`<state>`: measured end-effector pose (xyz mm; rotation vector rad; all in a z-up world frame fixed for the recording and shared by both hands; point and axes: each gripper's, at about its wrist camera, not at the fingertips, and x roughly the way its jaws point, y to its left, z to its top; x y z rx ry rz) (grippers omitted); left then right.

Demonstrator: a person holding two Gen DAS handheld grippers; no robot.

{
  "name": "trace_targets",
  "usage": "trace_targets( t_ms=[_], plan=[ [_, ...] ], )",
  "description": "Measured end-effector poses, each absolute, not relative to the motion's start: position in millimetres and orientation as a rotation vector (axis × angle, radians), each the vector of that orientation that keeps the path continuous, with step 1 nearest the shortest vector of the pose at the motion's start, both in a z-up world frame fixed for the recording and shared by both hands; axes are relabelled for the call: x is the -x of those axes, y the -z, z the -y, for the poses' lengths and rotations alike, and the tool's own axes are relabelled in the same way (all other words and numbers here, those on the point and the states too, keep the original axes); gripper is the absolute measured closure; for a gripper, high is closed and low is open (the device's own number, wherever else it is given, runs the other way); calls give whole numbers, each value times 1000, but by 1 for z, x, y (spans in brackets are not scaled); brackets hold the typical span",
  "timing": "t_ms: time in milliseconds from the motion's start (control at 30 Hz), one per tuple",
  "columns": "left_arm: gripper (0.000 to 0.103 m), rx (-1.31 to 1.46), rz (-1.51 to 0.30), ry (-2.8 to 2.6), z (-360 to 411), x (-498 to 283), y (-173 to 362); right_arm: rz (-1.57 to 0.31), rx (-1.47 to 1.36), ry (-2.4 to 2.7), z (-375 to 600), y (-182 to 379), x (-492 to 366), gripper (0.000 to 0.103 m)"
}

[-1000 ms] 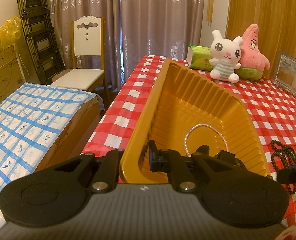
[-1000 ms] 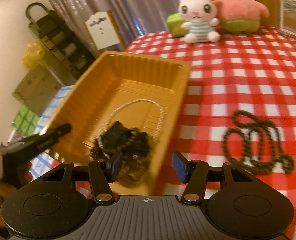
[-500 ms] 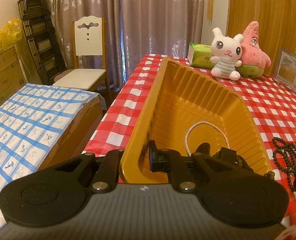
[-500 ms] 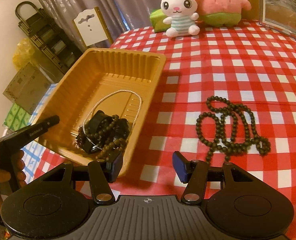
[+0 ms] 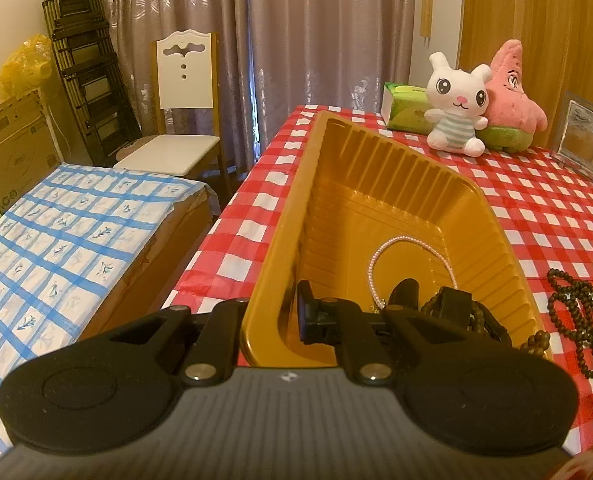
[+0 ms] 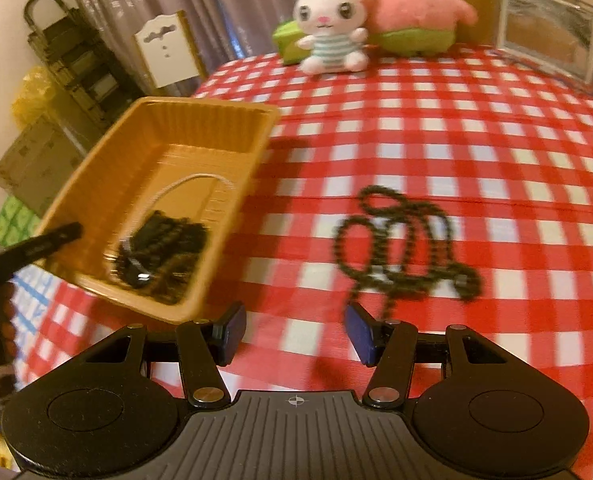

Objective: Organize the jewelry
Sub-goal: 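Move the right gripper back to the long dark bead strand, then grasp the long dark bead strand with the right gripper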

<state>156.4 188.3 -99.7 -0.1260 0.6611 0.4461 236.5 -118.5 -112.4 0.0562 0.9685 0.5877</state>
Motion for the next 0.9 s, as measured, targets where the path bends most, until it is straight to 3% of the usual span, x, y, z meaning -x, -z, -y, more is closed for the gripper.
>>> trace_targets(
  t_ms=[700,733,800,900],
  plan=[
    [94,119,-670,-471,-188,-155,100,-888,30,-502,157,148,-278,47],
    [94,119,-669,-472,-187,-155,100,-884,23,-506,157,149,-281,46],
    [94,118,-672,-473,-188,-155,100,-881,20,-505,154,152,-288,31],
    [94,119,-674,-477,-188,-155,100,-877,18,-515,150,157,-295,28]
  ],
)
